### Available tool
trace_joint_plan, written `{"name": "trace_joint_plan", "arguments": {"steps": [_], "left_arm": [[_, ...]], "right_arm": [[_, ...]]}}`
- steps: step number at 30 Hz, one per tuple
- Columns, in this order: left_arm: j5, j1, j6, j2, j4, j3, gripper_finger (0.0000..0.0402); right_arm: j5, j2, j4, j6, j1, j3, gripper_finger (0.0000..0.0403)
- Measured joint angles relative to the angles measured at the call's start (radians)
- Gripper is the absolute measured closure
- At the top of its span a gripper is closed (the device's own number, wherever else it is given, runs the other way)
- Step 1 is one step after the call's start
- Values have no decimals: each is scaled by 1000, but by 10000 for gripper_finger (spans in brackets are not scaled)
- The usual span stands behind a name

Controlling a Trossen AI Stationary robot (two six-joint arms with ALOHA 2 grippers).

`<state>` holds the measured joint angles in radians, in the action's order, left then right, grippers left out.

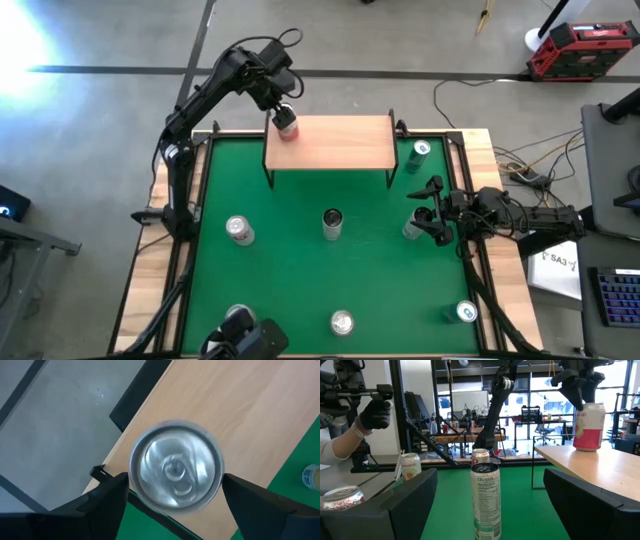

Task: Place canned beverage on shelf
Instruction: Put the top pink-white soda can on the shelf, then put the top red-silver soda can on the shelf

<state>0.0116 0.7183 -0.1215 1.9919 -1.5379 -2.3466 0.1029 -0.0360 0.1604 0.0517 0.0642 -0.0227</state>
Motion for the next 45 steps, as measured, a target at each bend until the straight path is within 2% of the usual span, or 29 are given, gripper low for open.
{"name": "trace_joint_plan", "arguments": {"steps": [8, 16, 26, 31, 34, 38, 45], "left_arm": [[6, -4, 0, 0, 2, 0, 84], [25, -4, 11, -10, 4, 0, 45], [29, -1, 13, -94, -33, 0, 28], [29, -1, 107, -154, -32, 28, 28], [29, -11, 144, -223, -31, 122, 29], [29, -34, 226, -379, -34, 343, 29], [25, -164, 601, -660, -32, 716, 29]], "right_arm": [[0, 0, 0, 0, 0, 0, 46], [0, 0, 0, 0, 0, 0, 46], [0, 0, 0, 0, 0, 0, 46], [0, 0, 0, 0, 0, 0, 46], [0, 0, 0, 0, 0, 0, 46], [0, 0, 0, 0, 0, 0, 46], [0, 0, 0, 0, 0, 0, 46]]}}
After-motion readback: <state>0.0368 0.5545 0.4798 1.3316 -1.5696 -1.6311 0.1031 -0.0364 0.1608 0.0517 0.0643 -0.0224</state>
